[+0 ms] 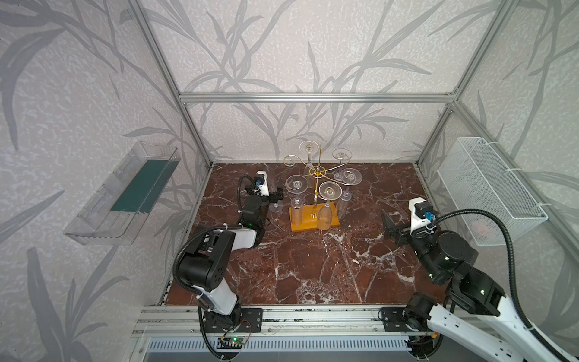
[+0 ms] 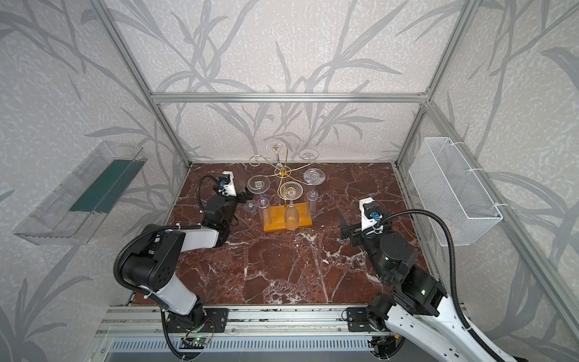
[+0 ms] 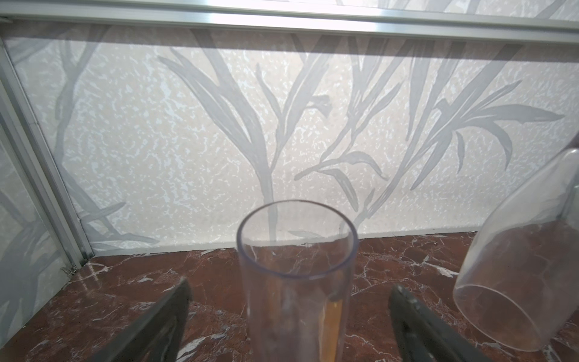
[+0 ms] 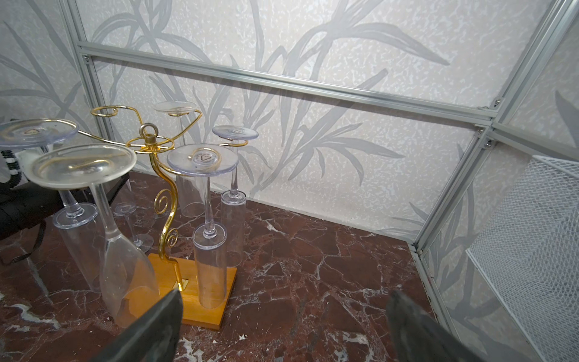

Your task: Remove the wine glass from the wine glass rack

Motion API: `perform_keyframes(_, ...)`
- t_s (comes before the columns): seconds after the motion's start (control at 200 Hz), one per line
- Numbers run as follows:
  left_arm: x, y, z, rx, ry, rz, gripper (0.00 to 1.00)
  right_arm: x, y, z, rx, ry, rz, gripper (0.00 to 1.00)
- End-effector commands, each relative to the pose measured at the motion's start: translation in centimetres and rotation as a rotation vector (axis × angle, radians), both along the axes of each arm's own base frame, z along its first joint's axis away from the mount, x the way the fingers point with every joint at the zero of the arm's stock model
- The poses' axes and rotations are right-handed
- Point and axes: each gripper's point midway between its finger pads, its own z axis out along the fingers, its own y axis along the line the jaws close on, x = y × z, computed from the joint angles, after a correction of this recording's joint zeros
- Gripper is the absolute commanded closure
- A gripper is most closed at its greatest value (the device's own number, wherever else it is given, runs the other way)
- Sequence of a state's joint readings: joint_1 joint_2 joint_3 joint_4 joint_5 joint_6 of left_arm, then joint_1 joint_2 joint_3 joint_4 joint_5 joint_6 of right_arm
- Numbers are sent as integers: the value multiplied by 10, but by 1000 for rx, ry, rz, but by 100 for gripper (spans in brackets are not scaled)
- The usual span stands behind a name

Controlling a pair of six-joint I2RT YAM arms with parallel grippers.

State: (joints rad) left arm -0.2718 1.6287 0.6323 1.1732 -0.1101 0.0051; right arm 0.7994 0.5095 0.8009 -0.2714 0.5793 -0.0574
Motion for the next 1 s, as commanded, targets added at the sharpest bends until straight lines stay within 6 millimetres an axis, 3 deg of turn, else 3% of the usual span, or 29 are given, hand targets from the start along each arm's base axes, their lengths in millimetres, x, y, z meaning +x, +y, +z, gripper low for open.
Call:
perform_keyframes(0.0,-18,6,18,-23,-5,25,1,-2,-7,28,92,-78,-21,1)
perform_keyframes(0.195,-51,27,40,-17,63,93,1,2,-17,45,145,-38,-95,1)
perform_keyframes(0.41,-99,47,68,-119,137,124,1,-1,4,63,166,-23,24,1)
perform_keyframes(0.72,-150,41,87,-264,284,18,1,-5,37,55,210,118,175,1)
perform_keyframes(0.994,-175,18,101,-456,405,-126,6,-8,50,47,246,175,233,1)
